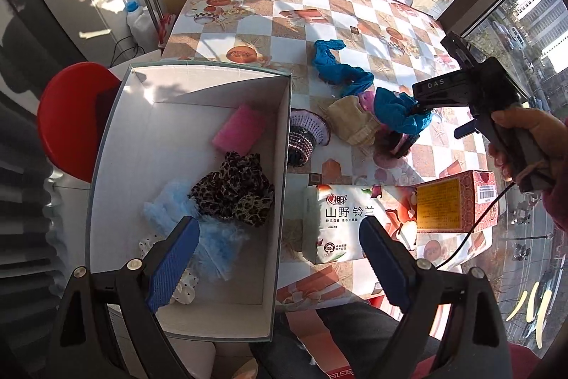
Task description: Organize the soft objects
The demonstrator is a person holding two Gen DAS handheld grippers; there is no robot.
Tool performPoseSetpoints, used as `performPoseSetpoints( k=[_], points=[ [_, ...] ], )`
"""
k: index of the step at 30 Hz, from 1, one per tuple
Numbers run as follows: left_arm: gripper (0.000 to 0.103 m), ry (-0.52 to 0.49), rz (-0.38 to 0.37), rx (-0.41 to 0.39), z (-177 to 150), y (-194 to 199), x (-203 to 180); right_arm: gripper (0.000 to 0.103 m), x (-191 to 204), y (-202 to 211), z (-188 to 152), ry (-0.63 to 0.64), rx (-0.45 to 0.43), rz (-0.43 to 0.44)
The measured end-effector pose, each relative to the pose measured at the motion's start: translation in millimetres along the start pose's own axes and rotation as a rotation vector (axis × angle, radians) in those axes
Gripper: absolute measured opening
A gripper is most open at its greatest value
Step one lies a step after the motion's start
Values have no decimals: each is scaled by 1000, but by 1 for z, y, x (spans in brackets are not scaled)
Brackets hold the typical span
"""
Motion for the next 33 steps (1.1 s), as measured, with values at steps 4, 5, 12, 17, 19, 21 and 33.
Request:
performPoseSetpoints(
  k=[4, 5, 12, 17, 19, 21, 33],
  points=[
    [93, -52, -18, -6, 9, -3, -14, 102, -52, 35, 4, -176, -45, 193],
    [93, -69, -25, -6, 12, -5, -19, 102, -61, 41, 1, -197, -49, 235],
    [93, -154, -55, 17, 29, -17, -50, 102, -96, 66, -25, -238, 39, 457],
    [93, -173, -56, 37, 45, -26, -61, 102, -109, 64, -21, -135, -1, 388],
    [93, -169, -47, 43, 54, -29, -63, 102, -108, 60, -13, -73, -26, 345],
    [93, -149, -52, 56, 65, -34, -63, 102, -102, 53, -2, -1, -40, 305],
    [93, 10, -12, 119, 168, -108, -65, 102, -52, 12, 51, 280, -97, 179]
  ],
)
Point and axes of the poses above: each gripper's, at about its wrist camera, not at the fingertips, and y roughly against the way its jaws point, x to its left, z to its top, the point moved 5 cm from there along -y, roughly the way its jaws point, and after that the axes turned 7 degrees about -y, right-handed, at the moved point
